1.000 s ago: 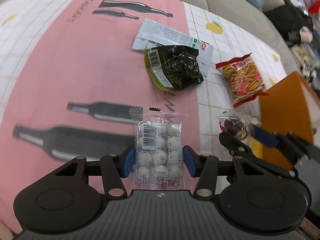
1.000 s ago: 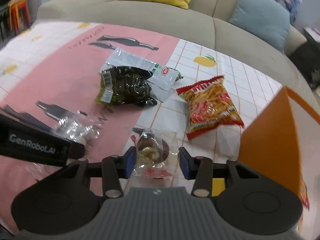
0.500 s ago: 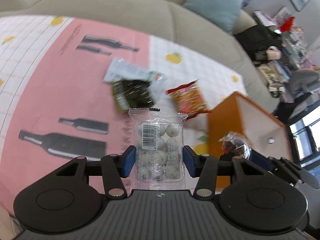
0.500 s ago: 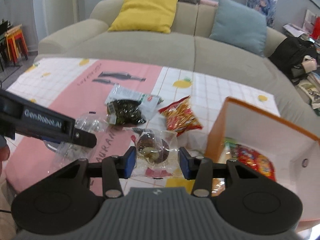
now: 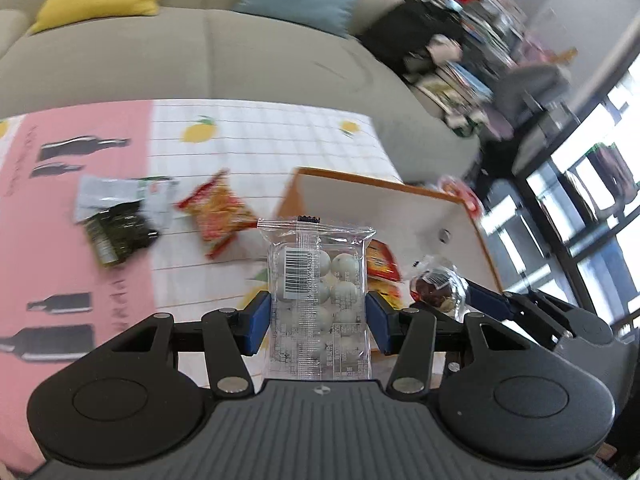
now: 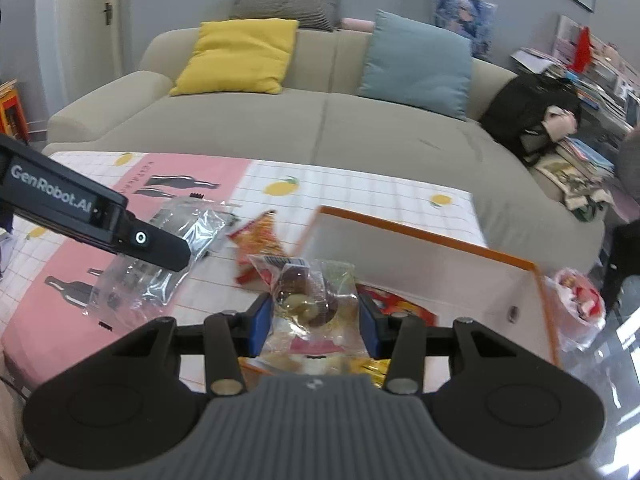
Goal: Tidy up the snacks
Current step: 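Lift both clear packets and carry them over the orange box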
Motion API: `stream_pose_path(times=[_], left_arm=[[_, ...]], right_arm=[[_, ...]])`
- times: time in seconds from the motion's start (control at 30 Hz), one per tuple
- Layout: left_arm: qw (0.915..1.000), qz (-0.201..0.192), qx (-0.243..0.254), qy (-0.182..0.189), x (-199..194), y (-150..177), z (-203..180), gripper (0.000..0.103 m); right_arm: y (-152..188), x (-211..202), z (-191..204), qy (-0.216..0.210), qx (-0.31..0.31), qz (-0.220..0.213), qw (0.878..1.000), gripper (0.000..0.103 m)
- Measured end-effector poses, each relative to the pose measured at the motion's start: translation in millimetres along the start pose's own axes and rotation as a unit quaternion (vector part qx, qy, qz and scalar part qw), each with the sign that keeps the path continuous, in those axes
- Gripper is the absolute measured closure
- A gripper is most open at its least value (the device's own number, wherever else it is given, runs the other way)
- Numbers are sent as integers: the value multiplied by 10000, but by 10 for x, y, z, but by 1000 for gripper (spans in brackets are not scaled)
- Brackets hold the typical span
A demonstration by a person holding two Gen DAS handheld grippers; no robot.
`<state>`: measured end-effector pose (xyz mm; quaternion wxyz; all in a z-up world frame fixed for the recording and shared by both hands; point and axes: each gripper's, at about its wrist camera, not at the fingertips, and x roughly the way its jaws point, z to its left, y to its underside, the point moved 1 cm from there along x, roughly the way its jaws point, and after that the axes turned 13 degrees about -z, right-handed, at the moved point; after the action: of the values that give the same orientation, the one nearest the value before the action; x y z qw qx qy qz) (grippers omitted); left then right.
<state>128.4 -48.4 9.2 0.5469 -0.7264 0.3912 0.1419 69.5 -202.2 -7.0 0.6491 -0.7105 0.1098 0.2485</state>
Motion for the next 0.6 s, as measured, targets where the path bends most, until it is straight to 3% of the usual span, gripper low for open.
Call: stream_pose_path(times=[0.3, 0.47, 0.6], left_arm=[[9952, 522, 657, 513, 589, -57, -760, 45], [9910, 912, 706, 683, 952, -58, -898, 45], [9881, 1141, 830, 612, 1248, 32, -949, 45]], right_arm=[[94, 107, -798, 400, 361, 446, 9976, 58], [211, 315, -1132, 468, 557, 927, 9930, 58], [334, 529, -1290, 391, 692, 1363, 9875, 58]])
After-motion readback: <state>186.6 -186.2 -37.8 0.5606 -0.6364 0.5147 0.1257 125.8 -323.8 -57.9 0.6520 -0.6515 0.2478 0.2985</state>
